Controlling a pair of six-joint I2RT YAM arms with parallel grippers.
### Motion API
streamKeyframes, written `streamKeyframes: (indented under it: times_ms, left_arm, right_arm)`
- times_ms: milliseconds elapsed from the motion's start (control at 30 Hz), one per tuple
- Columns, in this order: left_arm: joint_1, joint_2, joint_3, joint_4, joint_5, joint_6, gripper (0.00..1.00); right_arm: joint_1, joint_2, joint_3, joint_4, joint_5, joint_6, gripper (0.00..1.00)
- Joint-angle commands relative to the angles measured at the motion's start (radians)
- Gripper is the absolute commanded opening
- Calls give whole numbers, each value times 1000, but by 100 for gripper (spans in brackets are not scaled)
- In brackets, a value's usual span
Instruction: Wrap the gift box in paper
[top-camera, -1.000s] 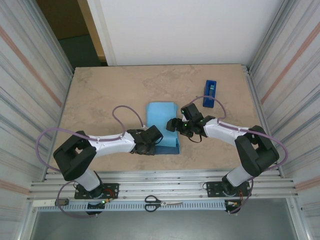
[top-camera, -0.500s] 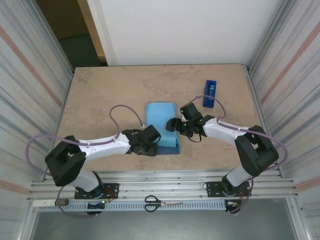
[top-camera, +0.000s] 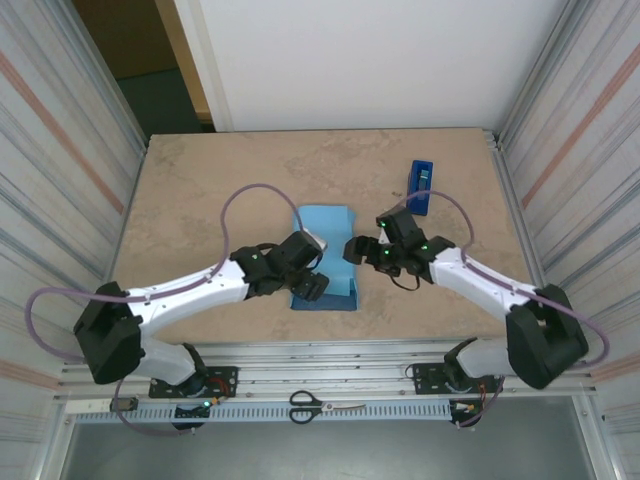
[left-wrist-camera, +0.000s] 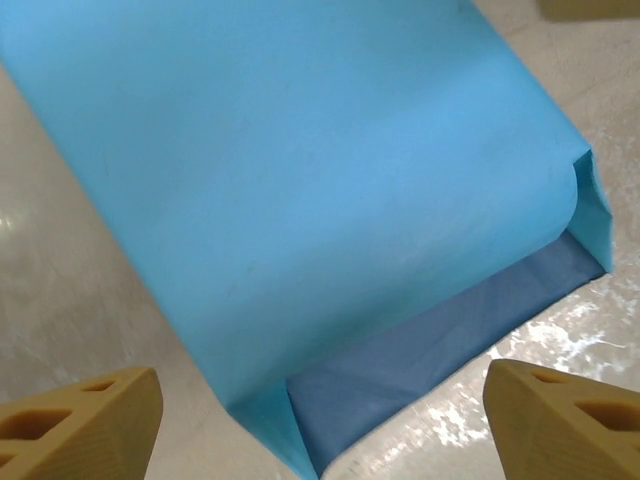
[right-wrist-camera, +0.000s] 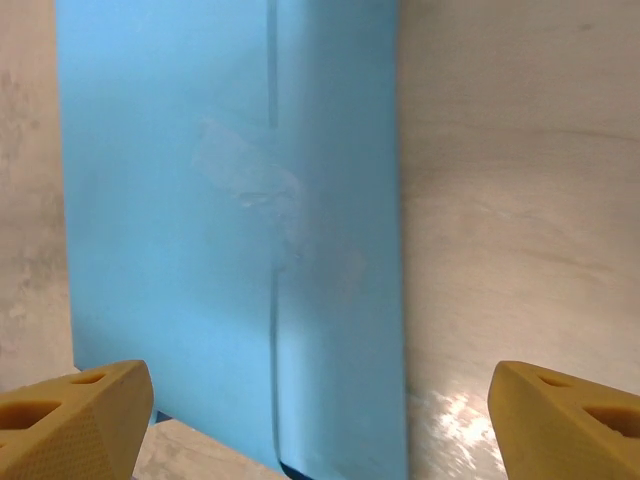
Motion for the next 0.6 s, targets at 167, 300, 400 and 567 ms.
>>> streamKeyframes:
  times_ms: [167, 300, 400, 567]
  left_arm:
    - [0, 138, 102, 9, 2, 330, 91]
    - [0, 193, 125, 17, -6, 344, 93]
    - [-4, 222, 129, 36, -36, 344, 93]
    - [-7, 252, 120, 70, -80, 332, 92]
  right_arm:
    - [-59, -147, -197, -1, -77, 97, 61]
    - [-60, -170, -258, 11, -105, 114, 48]
    - [-56, -177, -290, 38, -140, 124, 42]
    - [-50, -159, -330, 98, -192, 138, 25]
